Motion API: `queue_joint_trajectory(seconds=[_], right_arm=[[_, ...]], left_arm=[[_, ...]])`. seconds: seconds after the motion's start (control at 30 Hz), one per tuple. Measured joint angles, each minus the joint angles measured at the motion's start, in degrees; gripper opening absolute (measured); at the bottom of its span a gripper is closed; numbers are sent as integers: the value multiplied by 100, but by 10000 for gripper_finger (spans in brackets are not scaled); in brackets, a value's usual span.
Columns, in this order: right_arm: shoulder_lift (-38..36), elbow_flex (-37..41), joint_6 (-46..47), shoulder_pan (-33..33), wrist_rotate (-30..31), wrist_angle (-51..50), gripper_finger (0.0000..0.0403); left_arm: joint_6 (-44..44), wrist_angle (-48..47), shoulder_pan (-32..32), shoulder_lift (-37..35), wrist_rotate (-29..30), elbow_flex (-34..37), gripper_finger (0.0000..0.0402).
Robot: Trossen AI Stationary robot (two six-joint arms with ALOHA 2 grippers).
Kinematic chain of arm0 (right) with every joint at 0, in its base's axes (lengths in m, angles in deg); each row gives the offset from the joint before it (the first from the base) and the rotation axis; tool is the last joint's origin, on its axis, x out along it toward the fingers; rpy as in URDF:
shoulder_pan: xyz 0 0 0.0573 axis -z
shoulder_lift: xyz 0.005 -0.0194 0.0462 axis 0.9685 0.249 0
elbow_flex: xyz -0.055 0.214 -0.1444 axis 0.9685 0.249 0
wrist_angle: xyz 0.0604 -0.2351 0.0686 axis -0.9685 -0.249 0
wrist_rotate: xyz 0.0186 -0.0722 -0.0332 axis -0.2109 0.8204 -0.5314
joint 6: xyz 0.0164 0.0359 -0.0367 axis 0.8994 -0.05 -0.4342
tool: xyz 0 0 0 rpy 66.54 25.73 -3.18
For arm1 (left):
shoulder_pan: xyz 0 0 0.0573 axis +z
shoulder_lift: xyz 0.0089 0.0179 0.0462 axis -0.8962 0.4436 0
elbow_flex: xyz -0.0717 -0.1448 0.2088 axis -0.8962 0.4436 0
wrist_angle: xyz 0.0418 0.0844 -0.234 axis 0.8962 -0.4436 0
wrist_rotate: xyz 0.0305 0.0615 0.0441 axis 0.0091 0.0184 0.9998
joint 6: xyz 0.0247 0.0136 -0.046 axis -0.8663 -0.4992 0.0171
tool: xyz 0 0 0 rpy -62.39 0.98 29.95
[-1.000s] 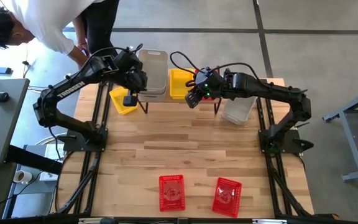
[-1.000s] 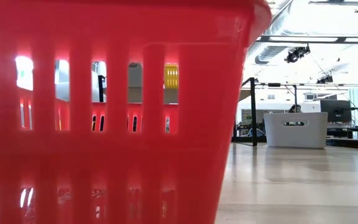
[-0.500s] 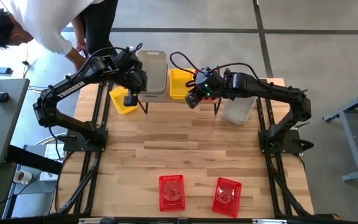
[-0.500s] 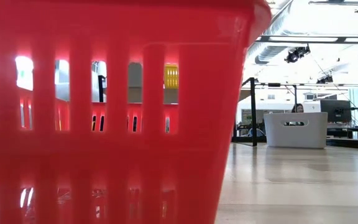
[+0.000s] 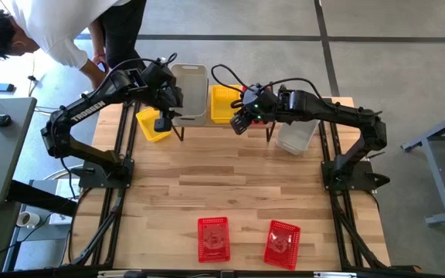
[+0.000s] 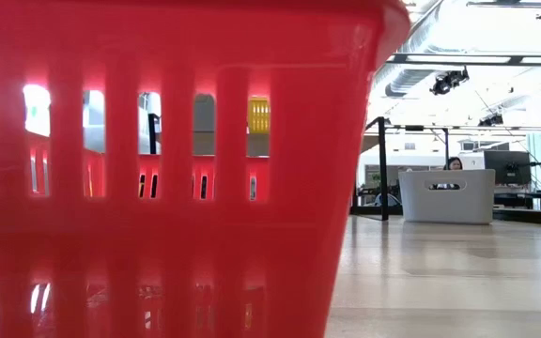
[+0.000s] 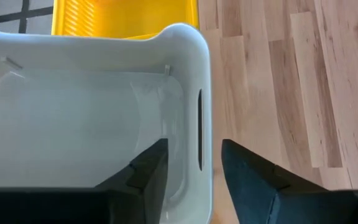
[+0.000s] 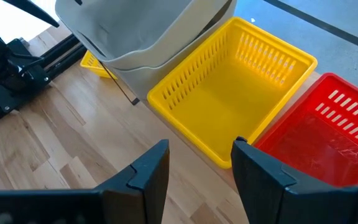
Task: Stack baskets on shelf by color
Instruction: Stack the bottom gray bin on top of the other gray bin on the shelf
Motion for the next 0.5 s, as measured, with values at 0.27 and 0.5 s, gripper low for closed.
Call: queue_joint_trajectory(seconds=[0.27,0.5], right_arm=[[0,0,0,65,41,-39,156],[0,0,0,115,39,-39,156]], left_arm=[[105,-35,-98,0,-6,0,147],[161,-132,-133,219,79,0,148]])
